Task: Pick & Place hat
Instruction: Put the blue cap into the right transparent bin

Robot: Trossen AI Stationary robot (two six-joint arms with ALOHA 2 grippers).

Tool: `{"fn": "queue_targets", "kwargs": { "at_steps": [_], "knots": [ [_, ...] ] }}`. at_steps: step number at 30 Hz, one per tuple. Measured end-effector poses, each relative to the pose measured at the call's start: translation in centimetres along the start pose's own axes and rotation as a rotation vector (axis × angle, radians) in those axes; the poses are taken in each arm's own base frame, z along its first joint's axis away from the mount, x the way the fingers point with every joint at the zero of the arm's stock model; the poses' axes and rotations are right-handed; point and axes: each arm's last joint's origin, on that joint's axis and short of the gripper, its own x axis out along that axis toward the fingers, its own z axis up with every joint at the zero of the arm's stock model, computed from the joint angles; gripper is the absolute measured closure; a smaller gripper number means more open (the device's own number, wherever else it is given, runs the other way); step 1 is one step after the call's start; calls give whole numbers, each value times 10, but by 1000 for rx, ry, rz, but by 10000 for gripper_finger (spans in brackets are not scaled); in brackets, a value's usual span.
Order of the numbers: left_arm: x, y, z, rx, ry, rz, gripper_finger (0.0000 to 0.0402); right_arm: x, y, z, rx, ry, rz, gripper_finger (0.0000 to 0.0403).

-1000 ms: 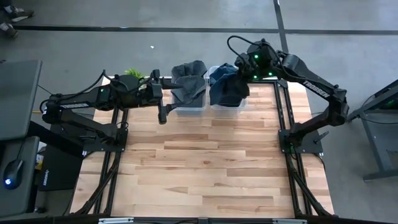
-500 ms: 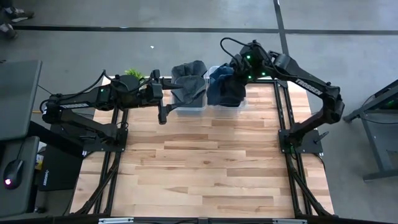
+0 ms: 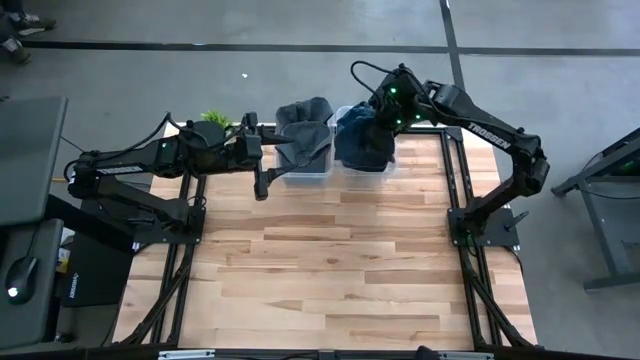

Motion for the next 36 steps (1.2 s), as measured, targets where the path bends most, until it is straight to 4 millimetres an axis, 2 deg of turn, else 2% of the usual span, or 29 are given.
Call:
{"fn": "queue_targets", "kwargs": {
  "at_steps": [9, 21, 25, 30, 36],
  "knots": [
    [0, 0, -2, 2, 19, -3, 128, 3, -11, -2, 38, 27, -88, 403],
    [0, 0, -2, -6, 18, -3, 128, 57, -21, 0, -10, 134, -234, 403],
    [0, 0, -2, -6, 18, -3, 128, 68, -23, 2, -36, 135, -274, 403],
    [0, 0, -2, -4, 25, -3, 128, 72, -28, -5, -43, 212, -340, 403],
    [0, 0, -3, -4, 26, -2, 128, 73, -31, -4, -32, 207, -336, 403]
  ]
}}
